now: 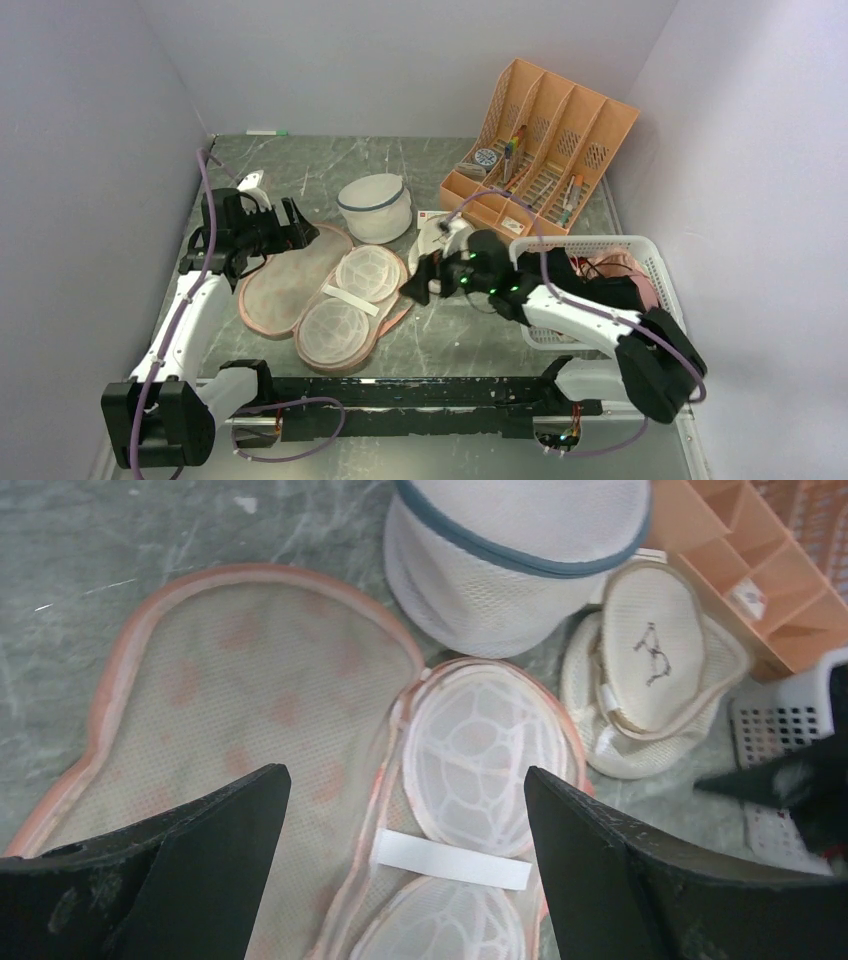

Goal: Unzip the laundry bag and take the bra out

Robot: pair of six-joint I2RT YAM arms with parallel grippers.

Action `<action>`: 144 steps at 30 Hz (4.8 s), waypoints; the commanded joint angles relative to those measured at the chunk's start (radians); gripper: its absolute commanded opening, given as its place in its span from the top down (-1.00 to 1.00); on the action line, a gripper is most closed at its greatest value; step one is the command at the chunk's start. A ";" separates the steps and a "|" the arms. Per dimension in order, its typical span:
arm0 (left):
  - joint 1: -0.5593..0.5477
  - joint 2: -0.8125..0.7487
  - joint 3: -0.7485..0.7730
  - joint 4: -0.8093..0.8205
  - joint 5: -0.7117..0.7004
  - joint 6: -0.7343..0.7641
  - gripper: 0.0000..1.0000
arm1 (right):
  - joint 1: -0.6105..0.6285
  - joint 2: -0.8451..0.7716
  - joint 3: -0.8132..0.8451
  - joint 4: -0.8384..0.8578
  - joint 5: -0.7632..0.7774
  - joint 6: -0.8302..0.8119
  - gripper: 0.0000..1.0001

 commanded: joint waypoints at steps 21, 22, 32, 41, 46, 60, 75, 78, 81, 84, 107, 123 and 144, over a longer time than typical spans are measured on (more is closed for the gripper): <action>0.039 0.140 -0.041 0.071 -0.482 0.098 -0.89 | 0.307 0.060 0.018 0.031 0.140 -0.080 -1.00; 0.028 0.163 -0.031 0.077 -0.487 0.118 -0.87 | 0.307 0.047 0.007 0.031 0.146 -0.084 -1.00; -0.051 0.544 0.290 -0.098 -0.533 0.339 -0.63 | 0.302 -0.086 -0.035 -0.008 0.182 -0.131 -1.00; 0.088 0.669 0.297 -0.042 -0.273 0.352 -0.57 | 0.299 -0.168 -0.092 -0.024 0.215 -0.142 -1.00; 0.133 0.727 0.299 -0.037 -0.218 0.323 -0.50 | 0.299 -0.133 -0.070 -0.014 0.213 -0.153 -1.00; 0.085 0.597 0.267 -0.031 -0.286 0.260 0.69 | 0.299 -0.148 -0.064 -0.036 0.221 -0.124 -1.00; -0.107 0.290 0.260 -0.323 -0.266 -0.092 0.86 | 0.297 -0.140 -0.067 -0.052 0.357 -0.069 -1.00; -0.144 0.209 0.171 -0.263 -0.135 -0.187 0.86 | 0.296 -0.160 -0.061 -0.070 0.422 -0.057 -1.00; -0.194 0.130 0.089 -0.171 -0.057 -0.283 0.86 | 0.292 -0.186 -0.069 -0.079 0.472 -0.049 -1.00; -0.243 0.100 0.051 -0.101 -0.005 -0.370 0.86 | 0.285 -0.209 -0.076 -0.086 0.503 -0.039 -1.00; -0.741 0.323 -0.099 0.311 -0.204 -0.561 0.85 | 0.247 -0.260 -0.036 -0.185 0.566 -0.026 -1.00; -0.649 -0.011 -0.030 0.065 -0.484 -0.298 -0.74 | 0.199 -0.280 -0.088 -0.183 0.591 -0.030 -1.00; -0.510 -0.344 0.566 -0.075 -0.652 0.117 -0.81 | 0.144 -0.589 0.593 -0.732 0.944 -0.246 -1.00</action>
